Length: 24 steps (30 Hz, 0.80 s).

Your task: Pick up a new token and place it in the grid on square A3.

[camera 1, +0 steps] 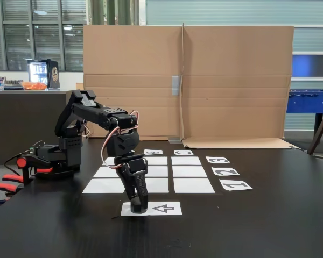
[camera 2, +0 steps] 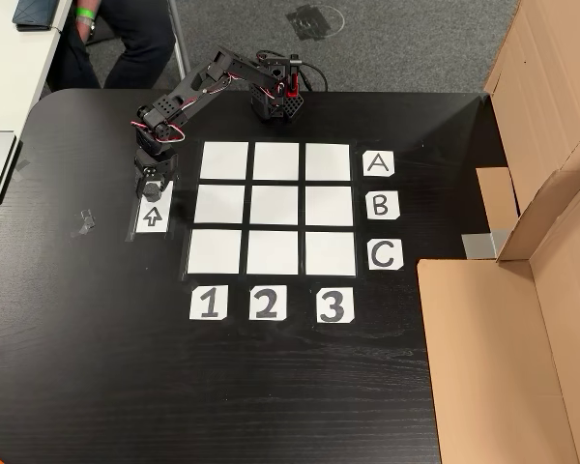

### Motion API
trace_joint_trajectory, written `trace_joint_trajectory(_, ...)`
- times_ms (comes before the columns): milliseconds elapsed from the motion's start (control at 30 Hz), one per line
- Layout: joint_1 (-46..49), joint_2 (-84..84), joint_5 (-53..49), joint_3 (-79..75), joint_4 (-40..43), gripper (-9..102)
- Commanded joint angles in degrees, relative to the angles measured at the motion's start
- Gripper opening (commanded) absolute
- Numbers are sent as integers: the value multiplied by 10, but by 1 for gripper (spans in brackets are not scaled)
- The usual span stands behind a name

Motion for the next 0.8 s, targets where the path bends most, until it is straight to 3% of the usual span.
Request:
trace_joint_trajectory(0, -2, 3, 10, -20, 4, 23)
trace_joint_trajectory(200, -3, 3, 11, -21, 4, 12)
trace_joint_trajectory(767, -16, 50, 18, -25, 27, 10)
